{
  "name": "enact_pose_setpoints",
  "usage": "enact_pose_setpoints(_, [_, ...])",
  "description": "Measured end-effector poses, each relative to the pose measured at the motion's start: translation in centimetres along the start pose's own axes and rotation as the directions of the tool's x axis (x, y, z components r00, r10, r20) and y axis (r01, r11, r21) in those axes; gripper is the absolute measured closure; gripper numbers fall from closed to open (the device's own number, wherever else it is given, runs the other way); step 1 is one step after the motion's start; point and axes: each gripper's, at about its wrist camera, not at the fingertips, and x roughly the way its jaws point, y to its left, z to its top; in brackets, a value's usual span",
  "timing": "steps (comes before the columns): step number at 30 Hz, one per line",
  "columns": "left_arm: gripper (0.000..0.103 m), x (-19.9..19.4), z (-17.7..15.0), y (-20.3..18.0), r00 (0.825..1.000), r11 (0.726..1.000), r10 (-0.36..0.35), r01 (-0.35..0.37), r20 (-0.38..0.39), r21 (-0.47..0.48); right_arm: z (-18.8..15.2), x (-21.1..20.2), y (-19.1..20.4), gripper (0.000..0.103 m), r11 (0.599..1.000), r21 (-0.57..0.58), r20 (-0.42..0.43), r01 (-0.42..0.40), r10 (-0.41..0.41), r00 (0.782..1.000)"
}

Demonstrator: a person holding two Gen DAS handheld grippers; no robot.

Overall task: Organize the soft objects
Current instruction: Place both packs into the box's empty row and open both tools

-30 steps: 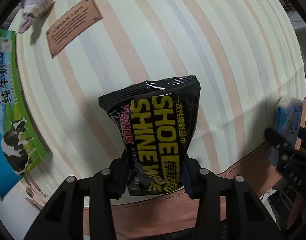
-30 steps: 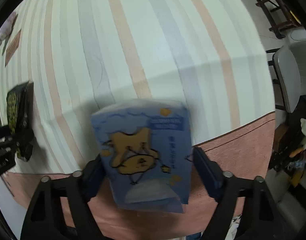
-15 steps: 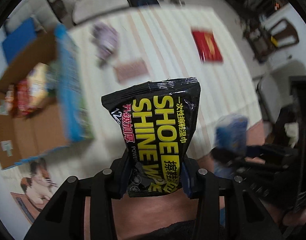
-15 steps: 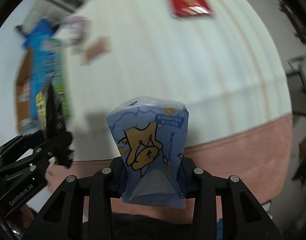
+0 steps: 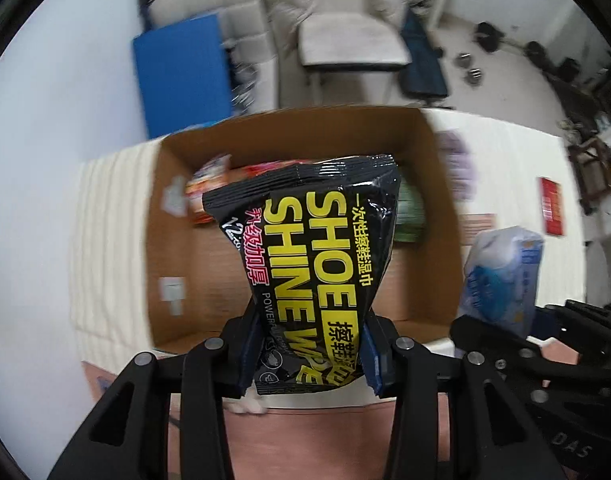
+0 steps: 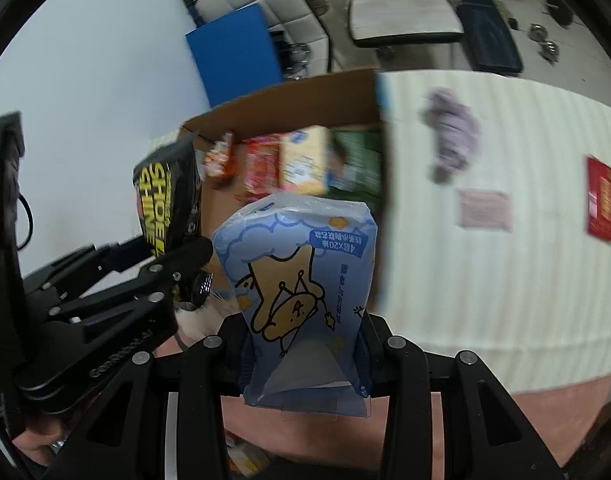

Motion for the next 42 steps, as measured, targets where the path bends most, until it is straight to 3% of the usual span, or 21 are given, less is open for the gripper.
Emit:
enact_pose_setpoints(4, [0.064, 3.9, 2.4, 6.0, 0.994, 0.998, 0.001, -0.009, -0.113, -0.064, 4.4, 7.3, 3.0, 0.061, 0.998, 0.037, -0.049, -0.043, 0.045, 0.998])
enact_pose_setpoints(8, [0.064, 8.6, 4.0, 9.2, 0.972, 0.996, -0.001, -0.020, -0.235, -0.089, 6.0, 13.4, 4.9, 0.061, 0.994, 0.081, -0.110, -0.069, 0.078, 0.991])
enact_pose_setpoints(13, [0.064, 12.4, 4.5, 10.5, 0.944, 0.997, -0.018, -0.010, -0.330, -0.081, 6.3, 19.1, 5.8, 0.061, 0.989, 0.128, -0.175, -0.073, 0.095, 0.980])
enact_pose_setpoints(19, [0.060, 15.4, 4.1, 10.5, 0.907, 0.999, -0.021, 0.007, -0.420, -0.034, 6.0, 22.6, 6.3, 0.060, 0.988, 0.142, -0.225, -0.059, 0.091, 0.970])
enact_pose_setpoints(22, [0.060, 15.7, 3.8, 10.4, 0.894, 0.999, -0.029, 0.009, -0.447, -0.048, 5.9, 23.6, 6.6, 0.040, 0.987, 0.143, -0.243, -0.067, 0.101, 0.965])
enact_pose_setpoints(23, [0.058, 15.7, 3.7, 10.3, 0.893, 0.999, -0.033, 0.014, -0.448, -0.047, 5.8, 23.7, 6.7, 0.024, 0.988, 0.141, -0.250, -0.063, 0.097, 0.963])
enact_pose_setpoints(24, [0.055, 15.6, 3.7, 10.2, 0.895, 0.999, -0.032, 0.014, -0.445, -0.044, 5.8, 23.7, 6.8, 0.019, 0.990, 0.133, -0.253, -0.055, 0.088, 0.964])
enact_pose_setpoints(29, [0.052, 14.4, 3.7, 9.8, 0.911, 0.999, -0.025, 0.014, -0.412, -0.029, 5.5, 22.7, 6.9, 0.017, 0.994, 0.107, -0.250, -0.013, 0.040, 0.967])
enact_pose_setpoints(32, [0.050, 12.8, 3.6, 9.5, 0.921, 0.999, -0.043, 0.028, -0.386, -0.044, 5.5, 21.1, 7.0, 0.006, 0.996, 0.088, -0.231, 0.023, -0.002, 0.973])
enact_pose_setpoints(34, [0.038, 11.8, 3.3, 9.4, 0.933, 0.998, -0.051, 0.034, -0.357, -0.053, 5.2, 19.8, 6.9, 0.002, 0.996, 0.071, -0.219, 0.056, -0.039, 0.975])
enact_pose_setpoints(36, [0.012, 10.6, 2.9, 9.1, 0.945, 0.997, -0.061, 0.041, -0.322, -0.069, 5.0, 18.8, 6.9, 0.000, 0.995, 0.054, -0.200, 0.080, -0.068, 0.977])
enact_pose_setpoints(38, [0.007, 9.7, 2.0, 9.2, 0.952, 0.994, -0.079, 0.055, -0.295, -0.090, 4.7, 17.5, 7.0, 0.000, 0.990, 0.024, -0.172, 0.138, -0.131, 0.976])
enact_pose_setpoints(42, [0.007, 7.4, 0.7, 8.6, 0.971, 0.991, -0.088, 0.063, -0.223, -0.114, 3.9, 15.4, 6.3, 0.000, 0.977, -0.010, -0.123, 0.215, -0.215, 0.969])
